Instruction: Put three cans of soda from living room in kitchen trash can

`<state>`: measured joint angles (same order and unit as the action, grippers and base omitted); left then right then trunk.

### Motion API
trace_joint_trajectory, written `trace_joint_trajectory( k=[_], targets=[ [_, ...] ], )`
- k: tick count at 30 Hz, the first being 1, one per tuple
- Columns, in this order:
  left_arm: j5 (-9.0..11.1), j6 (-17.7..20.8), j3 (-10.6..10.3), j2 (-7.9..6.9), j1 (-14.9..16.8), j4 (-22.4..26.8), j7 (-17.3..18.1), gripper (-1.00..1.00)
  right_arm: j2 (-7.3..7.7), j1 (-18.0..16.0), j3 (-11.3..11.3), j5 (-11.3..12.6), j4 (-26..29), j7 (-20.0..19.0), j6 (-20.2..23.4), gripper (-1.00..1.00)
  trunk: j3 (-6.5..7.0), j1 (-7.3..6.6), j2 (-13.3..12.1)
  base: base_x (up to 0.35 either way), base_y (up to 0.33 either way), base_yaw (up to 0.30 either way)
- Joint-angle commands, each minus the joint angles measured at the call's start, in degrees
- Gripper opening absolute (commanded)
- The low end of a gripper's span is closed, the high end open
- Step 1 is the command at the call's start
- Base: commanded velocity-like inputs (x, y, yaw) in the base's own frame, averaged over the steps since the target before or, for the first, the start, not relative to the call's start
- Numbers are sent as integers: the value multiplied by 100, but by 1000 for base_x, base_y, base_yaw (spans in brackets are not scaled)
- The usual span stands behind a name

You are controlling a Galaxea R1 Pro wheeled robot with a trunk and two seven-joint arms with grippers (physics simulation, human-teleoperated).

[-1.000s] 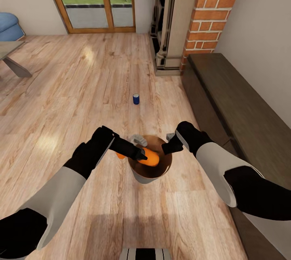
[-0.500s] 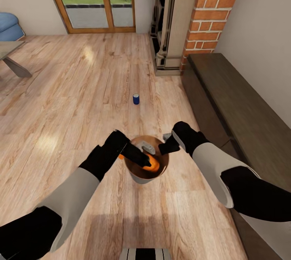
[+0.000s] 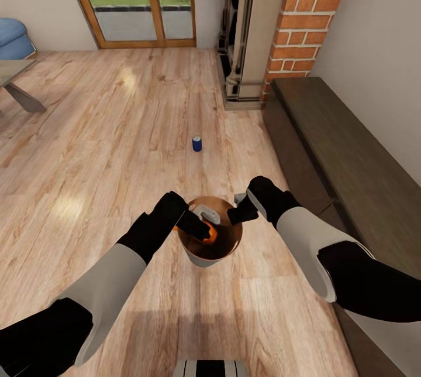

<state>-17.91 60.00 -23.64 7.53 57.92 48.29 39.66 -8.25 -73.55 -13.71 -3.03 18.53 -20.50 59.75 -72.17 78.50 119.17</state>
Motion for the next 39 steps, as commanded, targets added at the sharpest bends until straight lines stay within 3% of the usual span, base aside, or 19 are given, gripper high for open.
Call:
trace_joint_trajectory(
  k=[1,18,19,33,39],
  targets=[
    [-241,0,0,-6,0,-3,-32,-100,0,-1,-8,156,-5,-33,25,-100,0,0,0,0,0,0],
    [-248,0,0,-9,0,-13,-160,-100,-10,-1,-8,153,-8,-24,25,-100,0,0,0,0,0,0],
    [-248,0,0,-10,0,-13,-160,100,-10,-1,-8,153,-8,-24,25,-100,0,0,0,0,0,0],
    [-232,0,16,-49,-6,23,-158,100,-4,-1,-5,153,-22,-18,25,-100,0,0,0,0,0,0],
    [-170,0,50,-87,-15,574,-83,100,26,-1,12,153,-32,-16,25,-100,0,0,0,0,0,0]
  ],
)
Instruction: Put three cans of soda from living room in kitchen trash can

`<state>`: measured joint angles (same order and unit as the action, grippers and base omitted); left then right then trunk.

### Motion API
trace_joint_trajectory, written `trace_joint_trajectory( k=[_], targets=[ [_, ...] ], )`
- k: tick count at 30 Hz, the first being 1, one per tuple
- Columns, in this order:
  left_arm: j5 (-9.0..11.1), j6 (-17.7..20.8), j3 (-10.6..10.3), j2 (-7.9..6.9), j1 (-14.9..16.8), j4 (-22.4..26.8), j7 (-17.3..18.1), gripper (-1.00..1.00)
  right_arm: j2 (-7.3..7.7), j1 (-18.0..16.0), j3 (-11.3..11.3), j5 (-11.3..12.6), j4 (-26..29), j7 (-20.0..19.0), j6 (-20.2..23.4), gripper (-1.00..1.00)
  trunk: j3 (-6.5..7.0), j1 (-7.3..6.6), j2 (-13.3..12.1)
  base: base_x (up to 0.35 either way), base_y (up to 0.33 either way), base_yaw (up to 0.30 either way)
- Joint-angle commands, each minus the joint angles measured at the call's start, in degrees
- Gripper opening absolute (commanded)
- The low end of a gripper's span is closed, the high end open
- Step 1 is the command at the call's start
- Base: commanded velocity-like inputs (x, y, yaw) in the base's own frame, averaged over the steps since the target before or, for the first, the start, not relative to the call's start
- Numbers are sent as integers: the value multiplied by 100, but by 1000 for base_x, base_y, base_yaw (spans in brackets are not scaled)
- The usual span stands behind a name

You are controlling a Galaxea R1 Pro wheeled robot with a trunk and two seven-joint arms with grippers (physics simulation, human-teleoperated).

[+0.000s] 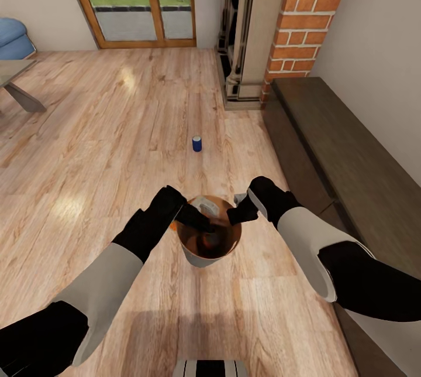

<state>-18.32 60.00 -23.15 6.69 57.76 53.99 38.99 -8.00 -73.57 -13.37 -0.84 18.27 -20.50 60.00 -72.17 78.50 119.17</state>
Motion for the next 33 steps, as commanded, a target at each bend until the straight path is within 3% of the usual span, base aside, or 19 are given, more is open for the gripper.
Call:
trace_joint_trajectory(
  k=[1,3,5,7,8,9,11,12,14,16,17,20,21,23,24,27,31,33],
  targets=[
    [-122,0,10,-20,-15,276,22,100,8,0,-17,-66,-6,-16,0,-100,0,0,0,0,0,0],
    [-109,0,25,-113,-43,709,110,100,22,0,-12,-65,-11,-16,0,-100,0,0,0,0,0,0],
    [-101,0,124,-297,-57,1215,221,100,43,0,-5,-65,-13,-14,0,-100,0,0,0,0,0,0],
    [-98,0,476,-514,-65,1710,398,100,58,0,-2,-65,-15,-11,0,-100,0,0,0,0,0,0],
    [-96,0,830,-642,-67,1980,574,100,70,0,-1,-65,-15,-9,0,-100,0,0,0,0,0,0],
    [-95,0,1018,-698,-68,2090,674,100,76,0,0,-65,-15,-9,0,-100,0,0,0,0,0,0],
    [-98,0,1691,-946,-71,2395,1115,100,91,0,1,-65,-18,51,0,-100,0,0,0,0,0,0],
    [-98,0,1835,-1034,-71,2441,1226,100,94,0,1,-64,-19,92,0,-100,0,0,0,0,0,0],
    [-100,0,2405,-1456,-79,2541,1628,100,117,3,1,-55,-27,260,0,-100,0,0,0,0,0,0],
    [-102,0,2707,-1630,-116,2549,1743,100,130,4,3,-49,-26,306,0,-100,0,0,0,0,0,0],
    [-113,0,3145,-1769,-259,2543,1824,100,148,17,8,-44,-22,351,0,-100,0,0,0,0,0,0],
    [-142,-249,3496,-1825,-514,2498,1837,100,163,26,14,-46,-19,373,0,-100,0,0,0,0,0,0],
    [-151,-534,3656,-1842,-748,2332,1763,100,181,33,17,-47,-18,382,0,-100,0,0,0,0,0,0],
    [-147,-894,3762,-1853,-977,2034,1591,100,206,35,21,-47,-16,391,0,-100,0,0,0,0,0,0],
    [-135,-1276,3828,-1860,-1148,1669,1340,100,258,38,23,-49,-13,396,0,-100,0,0,0,0,0,0],
    [-120,-1931,3892,-1864,-1331,917,829,100,414,42,26,-53,-4,401,0,-100,0,0,0,0,0,0],
    [-110,-2423,3907,-1846,-1409,226,521,100,616,43,27,-55,-5,408,0,-100,0,0,0,0,0,0],
    [-123,-2777,3911,-1767,-1440,-211,385,100,781,44,26,-56,-2,415,0,-100,0,0,0,0,0,0]
  ],
)
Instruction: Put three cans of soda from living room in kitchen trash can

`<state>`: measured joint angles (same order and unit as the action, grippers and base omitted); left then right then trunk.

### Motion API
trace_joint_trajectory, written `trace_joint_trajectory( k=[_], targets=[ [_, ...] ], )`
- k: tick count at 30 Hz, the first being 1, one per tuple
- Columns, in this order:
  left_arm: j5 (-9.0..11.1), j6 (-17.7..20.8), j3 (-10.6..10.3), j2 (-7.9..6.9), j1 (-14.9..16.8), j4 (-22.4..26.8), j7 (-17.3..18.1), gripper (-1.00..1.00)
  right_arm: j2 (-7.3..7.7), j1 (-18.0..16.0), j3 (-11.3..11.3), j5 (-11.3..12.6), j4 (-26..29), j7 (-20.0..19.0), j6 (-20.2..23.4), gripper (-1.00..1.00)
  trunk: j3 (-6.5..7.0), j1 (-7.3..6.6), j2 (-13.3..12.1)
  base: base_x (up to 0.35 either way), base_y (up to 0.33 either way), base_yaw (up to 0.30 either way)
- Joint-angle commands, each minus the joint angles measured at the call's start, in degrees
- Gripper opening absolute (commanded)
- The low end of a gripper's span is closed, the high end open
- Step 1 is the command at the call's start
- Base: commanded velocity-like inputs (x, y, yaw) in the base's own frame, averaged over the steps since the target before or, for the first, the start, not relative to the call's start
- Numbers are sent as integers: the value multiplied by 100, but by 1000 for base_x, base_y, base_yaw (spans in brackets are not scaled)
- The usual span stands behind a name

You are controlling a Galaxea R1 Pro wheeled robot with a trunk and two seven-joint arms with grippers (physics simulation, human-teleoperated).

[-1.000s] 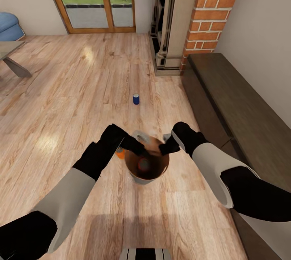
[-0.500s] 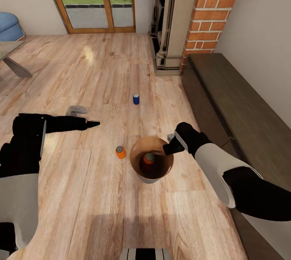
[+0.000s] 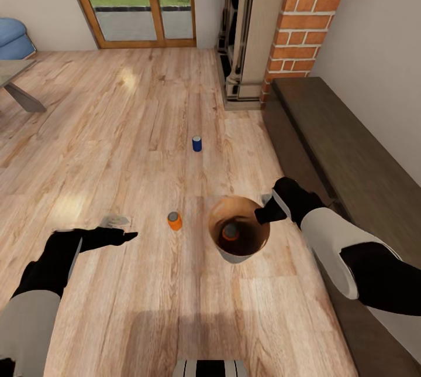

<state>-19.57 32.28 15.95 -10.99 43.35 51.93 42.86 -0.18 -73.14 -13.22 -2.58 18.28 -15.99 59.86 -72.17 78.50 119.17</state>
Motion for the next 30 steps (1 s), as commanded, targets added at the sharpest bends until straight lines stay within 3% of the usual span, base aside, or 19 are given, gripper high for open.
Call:
trace_joint_trajectory(
  k=[1,3,4,6,11,18,30],
  targets=[
    [-6,-115,1,40,-5,-131,-52,100,45,1,11,118,-3,-34,14,-100,0,0,0,0,0,0],
    [-12,-364,3,196,-20,-410,-265,100,176,1,16,117,-3,-31,14,-100,0,0,0,0,0,0],
    [-14,-534,-2,461,-30,-588,-640,100,342,-1,23,120,-5,-33,14,-100,0,0,0,0,0,0],
    [-16,-619,-6,640,-37,-650,-902,100,443,0,31,126,-2,-37,14,-100,0,0,0,0,0,0],
    [-39,-976,-14,847,-44,-943,-1456,100,542,1,30,126,0,-36,14,-100,0,0,0,44,0,0],
    [-29,-1385,-10,906,-39,-1775,-1956,100,589,11,26,132,-8,-43,14,-100,0,0,0,236,0,0],
    [-28,-1457,-5,915,-29,-1965,-2105,100,592,235,25,135,24,-37,-11,-100,0,0,0,317,0,0]
  ],
)
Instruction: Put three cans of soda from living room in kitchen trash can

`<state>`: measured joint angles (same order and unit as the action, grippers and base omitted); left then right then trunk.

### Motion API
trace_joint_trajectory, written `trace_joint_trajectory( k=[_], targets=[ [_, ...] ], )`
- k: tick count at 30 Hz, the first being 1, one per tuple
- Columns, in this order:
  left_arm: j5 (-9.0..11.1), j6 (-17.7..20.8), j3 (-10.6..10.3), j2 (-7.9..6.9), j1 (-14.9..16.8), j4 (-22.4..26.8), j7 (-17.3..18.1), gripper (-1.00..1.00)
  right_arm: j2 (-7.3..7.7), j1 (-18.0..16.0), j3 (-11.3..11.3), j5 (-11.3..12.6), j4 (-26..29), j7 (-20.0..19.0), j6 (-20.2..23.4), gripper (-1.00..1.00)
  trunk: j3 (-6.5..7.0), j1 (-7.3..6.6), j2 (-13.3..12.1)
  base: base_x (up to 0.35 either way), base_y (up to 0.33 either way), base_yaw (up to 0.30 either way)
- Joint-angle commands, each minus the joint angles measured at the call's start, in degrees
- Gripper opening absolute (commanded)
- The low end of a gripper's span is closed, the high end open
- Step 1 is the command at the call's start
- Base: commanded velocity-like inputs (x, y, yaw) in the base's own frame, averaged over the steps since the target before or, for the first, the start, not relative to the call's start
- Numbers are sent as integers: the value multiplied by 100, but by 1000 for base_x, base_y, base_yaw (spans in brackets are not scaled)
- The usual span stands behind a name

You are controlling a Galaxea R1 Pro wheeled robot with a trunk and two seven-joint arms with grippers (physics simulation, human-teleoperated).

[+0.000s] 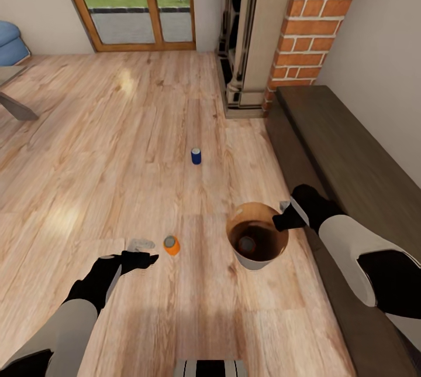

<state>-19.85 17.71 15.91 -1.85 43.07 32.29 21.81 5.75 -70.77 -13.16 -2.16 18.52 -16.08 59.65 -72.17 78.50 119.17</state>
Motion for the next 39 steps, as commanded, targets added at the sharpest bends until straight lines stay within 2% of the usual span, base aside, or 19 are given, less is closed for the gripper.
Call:
trace_joint_trajectory(
  k=[1,10,17,24,33,39],
  targets=[
    [0,-2,0,0,0,-1,-7,100,-7,12,17,93,1,-28,8,-100,0,0,0,322,0,0],
    [2,-4,0,4,0,-3,-35,100,-64,36,18,93,24,-27,3,-100,0,0,0,322,-2,0],
    [1,-24,-8,15,0,-8,-53,100,53,47,46,93,28,-28,3,-100,0,0,0,308,-125,0],
    [15,-49,-4,114,-5,-4,-146,100,239,49,46,101,30,-35,3,-100,0,0,0,223,-145,0],
    [49,-49,10,123,-7,46,-239,100,245,50,30,102,46,-28,3,-100,0,0,0,35,-16,0],
    [51,-20,9,120,-6,32,-252,100,242,57,24,94,40,-27,3,-100,0,0,0,188,20,0]
  ],
)
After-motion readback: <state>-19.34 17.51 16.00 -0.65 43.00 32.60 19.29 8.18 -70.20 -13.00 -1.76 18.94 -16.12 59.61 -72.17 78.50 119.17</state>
